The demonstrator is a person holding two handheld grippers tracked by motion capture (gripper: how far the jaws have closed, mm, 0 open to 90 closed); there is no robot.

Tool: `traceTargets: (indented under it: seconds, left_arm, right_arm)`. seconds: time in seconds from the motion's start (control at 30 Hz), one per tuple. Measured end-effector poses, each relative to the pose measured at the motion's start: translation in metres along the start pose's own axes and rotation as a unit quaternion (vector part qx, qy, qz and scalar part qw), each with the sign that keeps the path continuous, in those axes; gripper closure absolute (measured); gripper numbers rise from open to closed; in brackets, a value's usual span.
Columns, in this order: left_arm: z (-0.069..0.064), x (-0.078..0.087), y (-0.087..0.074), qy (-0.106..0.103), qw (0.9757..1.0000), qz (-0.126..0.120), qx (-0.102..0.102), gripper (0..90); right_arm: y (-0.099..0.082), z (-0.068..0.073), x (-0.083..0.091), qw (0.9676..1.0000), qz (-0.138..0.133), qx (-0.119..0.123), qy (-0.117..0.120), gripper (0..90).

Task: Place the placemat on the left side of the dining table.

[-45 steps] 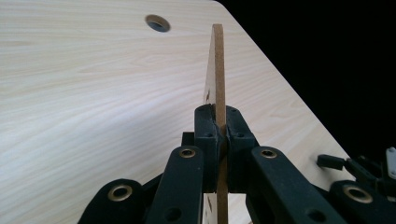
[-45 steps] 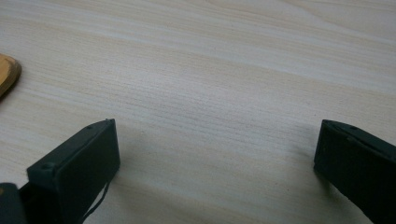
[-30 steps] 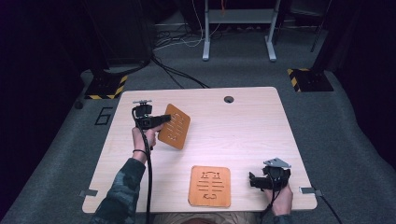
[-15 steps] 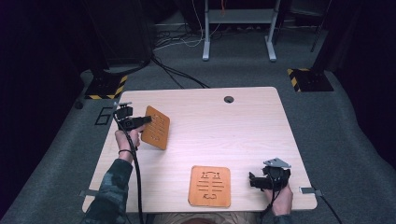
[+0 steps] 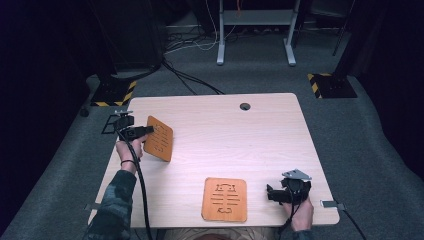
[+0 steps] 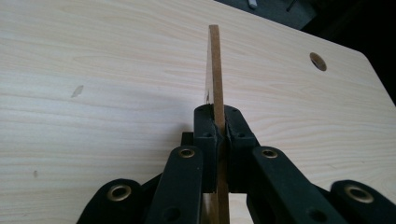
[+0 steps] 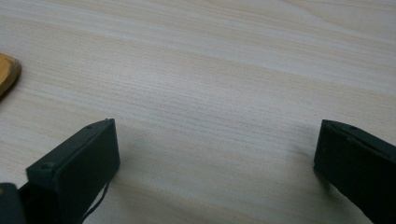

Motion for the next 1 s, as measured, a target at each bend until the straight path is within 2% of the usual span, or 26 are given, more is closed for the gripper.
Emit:
traceTargets:
  seconds: [0.23, 0.4, 0.43, 0.9, 0.97, 1.0]
  left_arm:
    - [0.01, -0.005, 0.001, 0.015, 0.9996, 0.021, -0.015, 82.8]
    - [0.014, -0.008, 0.001, 0.018, 0.9993, 0.03, -0.012, 81.9]
    - [0.017, -0.008, 0.002, 0.018, 0.999, 0.035, -0.022, 81.9]
    - [0.036, -0.011, 0.002, 0.018, 0.9991, 0.039, -0.004, 77.2]
    - [0.038, -0.011, 0.002, 0.021, 0.9991, 0.037, 0.005, 76.8]
    - [0.04, -0.011, 0.003, 0.02, 0.999, 0.039, -0.004, 76.8]
  right_arm:
    - [0.0, 0.0, 0.0, 1.0, 0.001, -0.002, 0.0, 0.0]
    - [0.0, 0.0, 0.0, 1.0, 0.0, 0.0, 0.0, 0.0]
    - [0.0, 0.0, 0.0, 1.0, 0.0, 0.0, 0.0, 0.0]
    - [0.0, 0.0, 0.0, 1.0, 0.0, 0.0, 0.0, 0.0]
    - [0.0, 0.0, 0.0, 1.0, 0.001, -0.002, 0.0, 0.0]
    - [0.0, 0.0, 0.0, 1.0, 0.0, -0.001, 0.0, 0.0]
Point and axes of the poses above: each handheld gripper's, and its own axes: x roughly backward along the jaws, y roughly out of its top, z roughly to its left, the point moved 4 cm from there along -x, roughly forward along the jaws, and after that the axes turned 4 degrees about -z, right-handed, at the moved point
